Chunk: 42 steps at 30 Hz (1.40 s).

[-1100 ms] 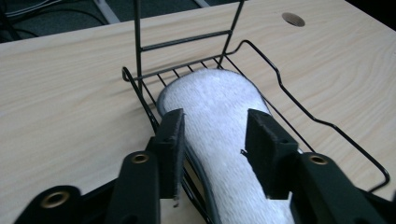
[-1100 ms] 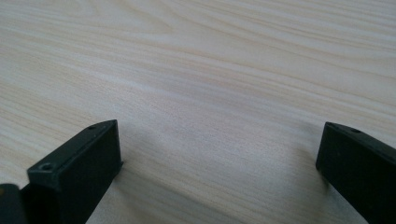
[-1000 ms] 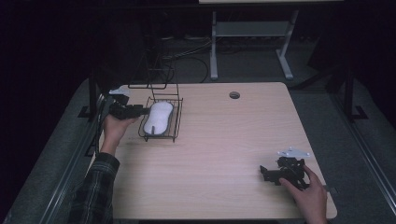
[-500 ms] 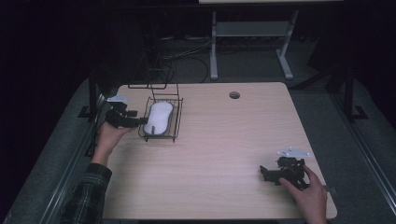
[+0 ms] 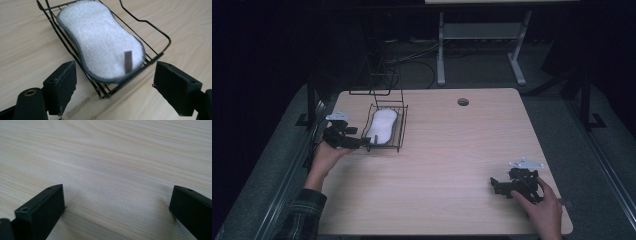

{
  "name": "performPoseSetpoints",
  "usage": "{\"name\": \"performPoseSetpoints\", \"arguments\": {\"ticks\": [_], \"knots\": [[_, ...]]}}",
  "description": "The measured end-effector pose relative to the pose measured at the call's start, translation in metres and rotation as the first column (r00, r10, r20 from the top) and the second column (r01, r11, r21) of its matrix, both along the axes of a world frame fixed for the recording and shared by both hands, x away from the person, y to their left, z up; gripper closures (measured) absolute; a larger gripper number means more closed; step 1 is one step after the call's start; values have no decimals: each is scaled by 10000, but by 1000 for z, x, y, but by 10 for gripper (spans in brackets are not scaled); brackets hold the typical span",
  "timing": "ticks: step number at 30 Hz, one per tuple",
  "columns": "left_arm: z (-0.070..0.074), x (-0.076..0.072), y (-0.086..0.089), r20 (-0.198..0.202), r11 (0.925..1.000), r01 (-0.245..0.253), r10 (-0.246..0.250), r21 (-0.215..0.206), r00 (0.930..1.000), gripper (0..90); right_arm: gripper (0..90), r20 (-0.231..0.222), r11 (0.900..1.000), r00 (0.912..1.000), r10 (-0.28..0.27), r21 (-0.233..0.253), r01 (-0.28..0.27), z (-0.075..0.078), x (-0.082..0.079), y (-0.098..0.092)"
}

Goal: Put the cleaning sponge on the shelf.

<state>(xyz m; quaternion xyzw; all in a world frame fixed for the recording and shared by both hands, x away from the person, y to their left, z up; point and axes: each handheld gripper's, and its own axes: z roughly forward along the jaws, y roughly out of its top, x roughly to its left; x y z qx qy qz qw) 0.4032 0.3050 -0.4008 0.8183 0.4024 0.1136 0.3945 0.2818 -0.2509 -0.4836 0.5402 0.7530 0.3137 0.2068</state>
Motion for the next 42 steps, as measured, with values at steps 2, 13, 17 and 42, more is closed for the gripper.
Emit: {"name": "performPoseSetpoints", "arguments": {"ticks": [2, 13, 17, 42], "knots": [[0, -6, -2, -17, 10000, 3, -4, -39, 10000, 181, 0, 1, 10000, 10000, 1, -1, -1, 0, 0, 0], [4, -41, -16, 283, 9979, 507, -518, 399, 9983, 179, 0, 2, 10000, 10000, 1, -1, -1, 0, 0, 0], [3, -50, -19, 278, 9969, 650, -663, 452, 9974, 178, 0, -3, 10000, 10000, -4, 2, 4, 0, 0, 0], [-39, -105, -30, 350, 9890, 1095, -1134, 990, 9929, 160, 0, 4, 10000, 10000, 9, 4, -9, 0, -1, 0]]}}
